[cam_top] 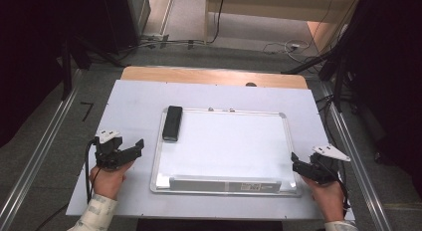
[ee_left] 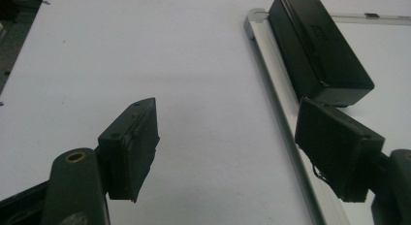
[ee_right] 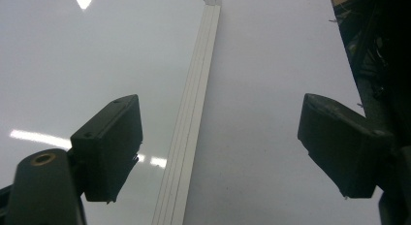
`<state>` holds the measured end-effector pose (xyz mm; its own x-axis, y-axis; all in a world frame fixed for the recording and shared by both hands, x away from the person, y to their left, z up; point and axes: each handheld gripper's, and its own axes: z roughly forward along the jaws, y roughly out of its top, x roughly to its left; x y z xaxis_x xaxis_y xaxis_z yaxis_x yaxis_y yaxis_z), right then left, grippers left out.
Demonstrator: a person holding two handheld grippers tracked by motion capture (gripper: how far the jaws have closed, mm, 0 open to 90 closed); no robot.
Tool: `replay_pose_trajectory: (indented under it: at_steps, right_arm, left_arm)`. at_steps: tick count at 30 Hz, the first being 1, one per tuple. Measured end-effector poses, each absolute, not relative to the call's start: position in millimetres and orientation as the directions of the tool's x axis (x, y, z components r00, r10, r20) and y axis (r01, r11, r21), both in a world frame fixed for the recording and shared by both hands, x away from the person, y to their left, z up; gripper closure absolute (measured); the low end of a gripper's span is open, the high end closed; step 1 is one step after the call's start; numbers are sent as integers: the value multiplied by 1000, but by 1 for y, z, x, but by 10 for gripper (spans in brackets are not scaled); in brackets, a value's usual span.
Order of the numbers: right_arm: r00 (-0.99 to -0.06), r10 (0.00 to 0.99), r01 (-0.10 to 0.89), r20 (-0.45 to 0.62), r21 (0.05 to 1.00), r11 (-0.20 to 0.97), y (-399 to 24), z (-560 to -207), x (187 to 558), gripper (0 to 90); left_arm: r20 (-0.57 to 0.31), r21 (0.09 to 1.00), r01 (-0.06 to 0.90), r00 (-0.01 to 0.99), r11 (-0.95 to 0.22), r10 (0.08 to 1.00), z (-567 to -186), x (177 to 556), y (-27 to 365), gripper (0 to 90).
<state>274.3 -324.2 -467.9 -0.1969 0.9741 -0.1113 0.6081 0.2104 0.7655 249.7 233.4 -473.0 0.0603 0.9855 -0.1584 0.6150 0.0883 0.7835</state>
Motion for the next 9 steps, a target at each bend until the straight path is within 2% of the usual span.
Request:
replay_pose_trajectory:
  at_steps: [9]
  right_arm:
    - [-208,971,604,-115,766,220,-321,-468,278,148]
  left_arm:
    - [-134,782,617,29,88,991,-483,253,239,240]
